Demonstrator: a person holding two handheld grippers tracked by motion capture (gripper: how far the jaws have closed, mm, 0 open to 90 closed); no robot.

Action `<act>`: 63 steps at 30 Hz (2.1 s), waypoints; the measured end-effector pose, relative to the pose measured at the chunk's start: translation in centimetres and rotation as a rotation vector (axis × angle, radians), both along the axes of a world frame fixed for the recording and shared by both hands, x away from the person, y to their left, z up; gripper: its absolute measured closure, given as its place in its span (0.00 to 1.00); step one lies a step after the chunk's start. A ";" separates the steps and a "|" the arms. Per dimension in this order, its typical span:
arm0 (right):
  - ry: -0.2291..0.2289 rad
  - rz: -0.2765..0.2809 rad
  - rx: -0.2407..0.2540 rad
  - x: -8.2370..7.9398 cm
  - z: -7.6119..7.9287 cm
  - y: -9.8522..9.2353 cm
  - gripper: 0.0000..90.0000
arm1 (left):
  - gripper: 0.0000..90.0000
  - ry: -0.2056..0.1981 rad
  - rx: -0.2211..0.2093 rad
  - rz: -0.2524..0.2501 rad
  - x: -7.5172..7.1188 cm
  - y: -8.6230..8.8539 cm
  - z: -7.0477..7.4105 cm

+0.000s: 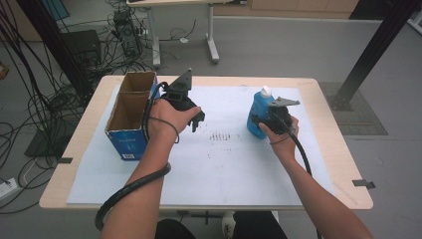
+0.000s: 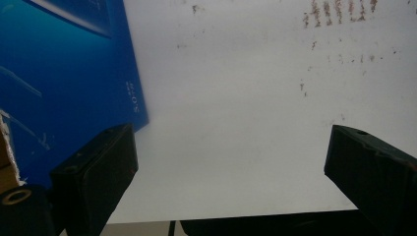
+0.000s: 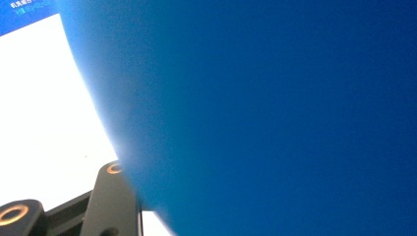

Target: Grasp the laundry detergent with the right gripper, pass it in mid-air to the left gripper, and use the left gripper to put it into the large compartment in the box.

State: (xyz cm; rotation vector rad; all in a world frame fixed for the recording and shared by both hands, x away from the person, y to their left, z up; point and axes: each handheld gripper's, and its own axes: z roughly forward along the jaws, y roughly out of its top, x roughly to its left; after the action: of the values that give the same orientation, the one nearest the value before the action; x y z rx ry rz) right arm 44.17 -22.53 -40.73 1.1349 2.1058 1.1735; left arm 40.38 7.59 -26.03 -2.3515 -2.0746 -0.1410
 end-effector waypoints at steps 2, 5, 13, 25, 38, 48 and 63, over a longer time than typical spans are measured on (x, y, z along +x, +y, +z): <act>-0.002 -0.001 0.002 0.0 0.0 0.0 0.47 | 0.07 0.000 0.000 -0.001 0.0 0.0 0.1; -0.001 -0.001 0.003 0.0 0.0 0.0 0.47 | 0.07 -0.002 0.001 -0.003 0.0 -0.1 0.2; -0.004 -0.004 0.007 -0.1 -0.1 0.0 0.47 | 0.07 -0.001 0.001 -0.006 0.1 -0.2 0.1; -0.003 0.002 0.012 0.0 -0.1 -0.1 0.48 | 0.07 -0.004 0.007 -0.004 0.1 -0.4 0.3; 0.000 0.002 0.009 0.0 0.0 -0.1 0.49 | 0.07 0.003 0.013 -0.011 0.2 -0.5 0.2; -0.003 0.008 0.001 0.0 0.0 -0.1 0.50 | 0.07 -0.001 0.017 -0.012 0.3 -0.7 0.3; -0.002 0.007 0.001 0.0 0.0 -0.1 0.50 | 0.07 0.000 0.023 -0.025 0.5 -0.8 0.6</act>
State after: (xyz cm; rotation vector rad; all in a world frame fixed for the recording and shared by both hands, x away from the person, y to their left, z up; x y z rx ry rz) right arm 44.13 -22.59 -40.68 1.1270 2.1104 1.1780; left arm 40.86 6.84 -25.48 -2.3651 -2.0320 -0.1642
